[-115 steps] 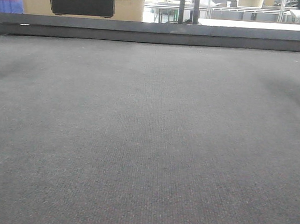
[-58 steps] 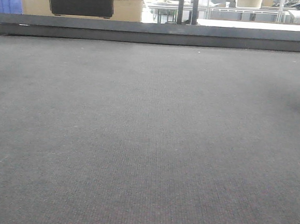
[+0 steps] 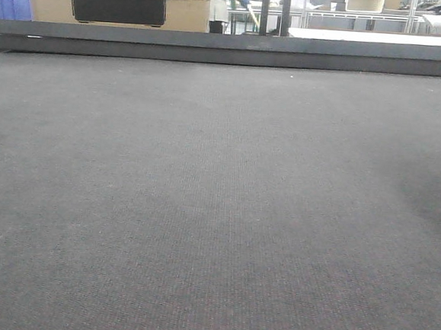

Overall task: Place cylindrical capacitor in blue bin on shelf
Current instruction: 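Hold both cylinders raised while the base starts turning away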

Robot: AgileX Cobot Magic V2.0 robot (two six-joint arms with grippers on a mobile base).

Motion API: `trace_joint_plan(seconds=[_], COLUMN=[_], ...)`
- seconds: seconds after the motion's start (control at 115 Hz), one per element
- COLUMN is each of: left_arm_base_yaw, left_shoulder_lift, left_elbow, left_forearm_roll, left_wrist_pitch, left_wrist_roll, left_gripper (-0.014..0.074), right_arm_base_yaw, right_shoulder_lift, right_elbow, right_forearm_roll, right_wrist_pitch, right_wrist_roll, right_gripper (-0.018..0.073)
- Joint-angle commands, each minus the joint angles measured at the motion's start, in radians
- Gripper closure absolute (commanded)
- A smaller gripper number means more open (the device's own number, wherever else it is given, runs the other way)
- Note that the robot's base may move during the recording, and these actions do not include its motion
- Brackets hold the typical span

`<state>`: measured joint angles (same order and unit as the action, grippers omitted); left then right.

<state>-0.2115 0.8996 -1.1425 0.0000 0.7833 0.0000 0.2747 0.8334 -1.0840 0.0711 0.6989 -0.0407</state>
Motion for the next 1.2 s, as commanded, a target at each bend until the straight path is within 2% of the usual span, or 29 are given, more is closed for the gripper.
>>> trace_joint_plan(seconds=[0.0,1.188], left_arm_base_yaw=[-0.007,-0.007], left_shoulder_lift=[-0.034,-0.031], left_elbow=[0.001,0.001], left_forearm_roll=[0.000,0.000], left_wrist_pitch=[-0.013,-0.015], left_wrist_roll=[0.000,0.000], left_gripper=[0.0707,0.0707], right_arm_base_yaw=[0.005,0.005], right_shoulder_lift=[-0.041,-0.052], right_elbow=[0.002,0.002], right_forearm_roll=[-0.003,0.013], right_wrist_pitch=[-0.021,-0.025], right_wrist_roll=[0.000,0.000], right_gripper=[0.0721,0.0721])
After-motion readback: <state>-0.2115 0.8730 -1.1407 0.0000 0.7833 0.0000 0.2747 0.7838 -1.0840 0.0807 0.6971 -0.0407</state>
